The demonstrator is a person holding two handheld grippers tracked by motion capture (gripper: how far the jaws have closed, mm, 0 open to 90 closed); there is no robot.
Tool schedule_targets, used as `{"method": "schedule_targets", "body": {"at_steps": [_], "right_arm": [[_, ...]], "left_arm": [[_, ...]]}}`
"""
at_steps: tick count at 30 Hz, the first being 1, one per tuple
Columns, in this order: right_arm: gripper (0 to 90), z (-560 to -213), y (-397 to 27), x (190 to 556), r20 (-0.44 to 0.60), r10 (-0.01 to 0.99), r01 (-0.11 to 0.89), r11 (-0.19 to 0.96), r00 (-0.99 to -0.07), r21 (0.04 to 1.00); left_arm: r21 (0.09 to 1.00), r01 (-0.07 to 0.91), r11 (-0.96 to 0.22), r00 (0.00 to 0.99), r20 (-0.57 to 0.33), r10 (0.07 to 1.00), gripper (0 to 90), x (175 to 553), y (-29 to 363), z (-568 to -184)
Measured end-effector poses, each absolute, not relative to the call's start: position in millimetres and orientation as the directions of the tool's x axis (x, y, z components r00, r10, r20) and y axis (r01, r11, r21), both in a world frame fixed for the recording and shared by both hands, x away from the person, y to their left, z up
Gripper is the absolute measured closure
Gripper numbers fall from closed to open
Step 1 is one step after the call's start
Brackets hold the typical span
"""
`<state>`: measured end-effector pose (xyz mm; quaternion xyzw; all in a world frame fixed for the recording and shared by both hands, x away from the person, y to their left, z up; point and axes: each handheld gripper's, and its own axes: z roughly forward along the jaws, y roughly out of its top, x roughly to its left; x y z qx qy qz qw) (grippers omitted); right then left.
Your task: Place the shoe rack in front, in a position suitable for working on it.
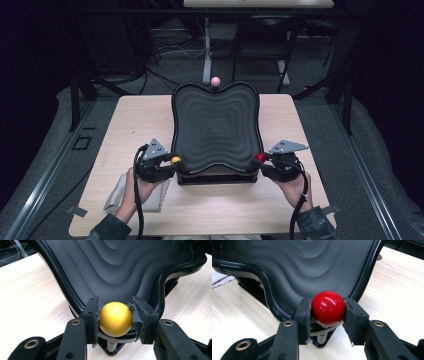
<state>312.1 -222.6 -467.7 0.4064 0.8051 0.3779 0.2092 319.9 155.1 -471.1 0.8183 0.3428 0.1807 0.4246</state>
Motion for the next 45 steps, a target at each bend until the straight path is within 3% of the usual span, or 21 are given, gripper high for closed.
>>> {"method": "schedule_targets", "body": {"at_steps": [9, 11, 12, 14, 17, 20, 25, 32, 38, 45], "right_arm": [[59.5, -469, -227, 304, -0.038, 0.812, 0.484, 0.383, -0.582, 0.787], [59.2, -469, -228, 305, -0.040, 0.815, 0.478, 0.378, -0.578, 0.793], [58.1, -470, -229, 305, -0.034, 0.813, 0.471, 0.371, -0.582, 0.800], [56.6, -470, -230, 305, -0.036, 0.817, 0.465, 0.364, -0.576, 0.807], [50.8, -471, -232, 308, -0.019, 0.817, 0.465, 0.347, -0.577, 0.814], [50.8, -473, -231, 310, -0.015, 0.808, 0.456, 0.348, -0.590, 0.819], [49.7, -477, -226, 310, -0.053, 0.800, 0.429, 0.375, -0.598, 0.822], [59.2, -478, -226, 309, -0.065, 0.808, 0.416, 0.369, -0.586, 0.831], [59.8, -478, -224, 309, -0.074, 0.812, 0.417, 0.374, -0.579, 0.828], [59.7, -479, -224, 308, -0.075, 0.817, 0.418, 0.370, -0.572, 0.830]], "left_arm": [[0.826, 0.400, -0.396, 0.704, -0.001, 0.710, 58.5, 316, 152, -472], [0.831, 0.396, -0.391, 0.696, 0.007, 0.718, 50.7, 316, 152, -470], [0.835, 0.394, -0.384, 0.691, 0.006, 0.723, 42.5, 315, 153, -468], [0.843, 0.394, -0.366, 0.681, 0.000, 0.732, 39.3, 314, 156, -465], [0.853, 0.405, -0.331, 0.649, -0.013, 0.760, 20.5, 311, 163, -463], [0.857, 0.416, -0.304, 0.620, -0.023, 0.784, 14.7, 307, 177, -459], [0.853, 0.440, -0.279, 0.562, -0.019, 0.827, 10.2, 297, 205, -462], [0.811, 0.535, -0.236, 0.425, -0.017, 0.905, 4.7, 293, 242, -490], [0.707, 0.657, -0.263, 0.371, 0.002, 0.929, 2.5, 299, 249, -515], [0.635, 0.715, -0.294, 0.349, 0.040, 0.936, 2.4, 307, 254, -529]]}}
